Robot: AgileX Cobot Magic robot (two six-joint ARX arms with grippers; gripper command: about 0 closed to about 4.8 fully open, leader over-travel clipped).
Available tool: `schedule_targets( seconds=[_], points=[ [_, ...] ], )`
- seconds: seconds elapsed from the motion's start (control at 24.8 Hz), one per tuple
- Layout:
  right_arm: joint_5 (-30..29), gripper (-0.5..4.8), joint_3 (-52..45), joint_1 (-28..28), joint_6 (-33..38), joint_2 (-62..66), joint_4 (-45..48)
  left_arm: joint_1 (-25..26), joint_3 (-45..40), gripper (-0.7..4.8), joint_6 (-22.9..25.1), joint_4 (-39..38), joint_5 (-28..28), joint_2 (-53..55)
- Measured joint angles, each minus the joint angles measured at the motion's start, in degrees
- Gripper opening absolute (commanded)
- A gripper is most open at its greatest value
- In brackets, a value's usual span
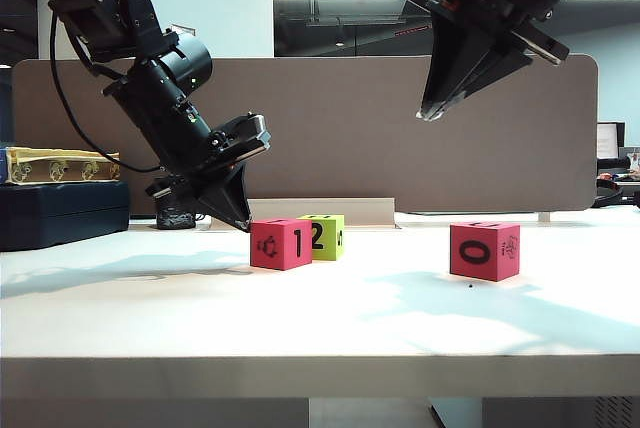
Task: Select the appropriate blocks from the scattered letter blocks on the table and arrange them in a row to spell out "THU".
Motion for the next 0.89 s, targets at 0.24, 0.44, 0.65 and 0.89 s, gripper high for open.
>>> schedule_targets(
  seconds=[0.24, 0.44, 0.65, 0.89],
  points=[
    [0.0, -0.05, 0.0, 0.0, 0.0, 0.0, 0.04, -0.15, 0.0, -0.05, -0.17, -1.73, 3.19, 0.0],
    [0.0, -0.05, 0.0, 0.0, 0.0, -0.02, 0.09, -1.57, 0.0, -0.05, -0.17, -1.81, 3.96, 0.0],
    [0.02, -0.05, 0.0, 0.0, 0.0, -0.02, 0.07, -3.61, 0.0, -0.05, -0.17, -1.84, 2.27, 0.0],
    [0.02, -0.05, 0.0, 0.0, 0.0, -0.02, 0.0, -3.54, 0.0, -0.05, -0.28, -2.12, -2.62, 0.0]
  ],
)
